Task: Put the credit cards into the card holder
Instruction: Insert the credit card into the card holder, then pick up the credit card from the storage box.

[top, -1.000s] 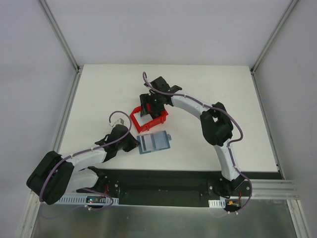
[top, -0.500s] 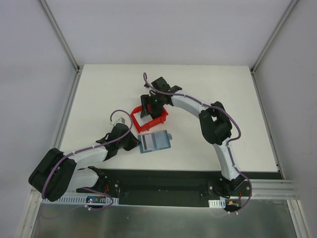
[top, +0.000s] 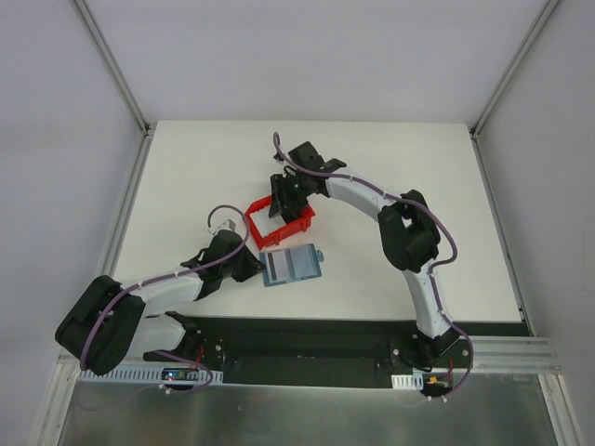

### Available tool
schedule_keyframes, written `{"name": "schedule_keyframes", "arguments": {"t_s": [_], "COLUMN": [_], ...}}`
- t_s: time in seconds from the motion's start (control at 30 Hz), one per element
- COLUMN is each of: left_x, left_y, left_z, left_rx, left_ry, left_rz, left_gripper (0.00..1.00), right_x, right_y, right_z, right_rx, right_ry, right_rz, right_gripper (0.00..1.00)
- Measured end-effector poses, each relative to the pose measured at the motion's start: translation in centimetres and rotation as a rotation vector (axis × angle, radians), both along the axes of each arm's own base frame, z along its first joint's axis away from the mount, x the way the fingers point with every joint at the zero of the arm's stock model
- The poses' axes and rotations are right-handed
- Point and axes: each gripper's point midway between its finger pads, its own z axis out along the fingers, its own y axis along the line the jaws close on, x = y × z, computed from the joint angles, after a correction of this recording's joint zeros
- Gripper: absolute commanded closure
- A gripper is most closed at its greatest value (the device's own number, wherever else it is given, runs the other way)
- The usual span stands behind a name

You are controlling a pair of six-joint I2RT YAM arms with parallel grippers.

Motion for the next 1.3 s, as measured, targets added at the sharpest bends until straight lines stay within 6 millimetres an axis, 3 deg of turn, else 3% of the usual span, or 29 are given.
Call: {"name": "schedule_keyframes", "arguments": {"t_s": [0.1,0.27,0.67,0.97,1.3], "left_x": [0.0,0.0,0.1,0.1,0.1], "left_y": [-0.1,-0.1,-0.3,-0.4,-0.5], "left_z": [0.0,0.0,0.0,0.0,-0.1], "left_rx": [-0.006,-0.008,-0.01,-0.012,-0.021], "left_ry": [0.007,0.008,0.012,0.012,0.018], "left_rz": [-0.003,-0.005,-0.009,-0.011,-0.017], "left_gripper": [1.0,1.0,1.0,1.0,1.0], "right_x": [0.0,0.0,0.3,0.8,1.7], "right_y": [-0.1,-0.2,-0.5,-0.8,-2.0], "right_z": [0.0,-0.1,0.0,0.0,-0.4], "right_rx": [0.001,0.0,0.005,-0.001,-0.066], "right_ry": [0.003,0.005,0.009,-0.001,-0.048], "right_rz": [0.001,-0.001,-0.008,-0.02,-0.053], "right_gripper": [0.6,0.61,0.85,0.97,1.0]}}
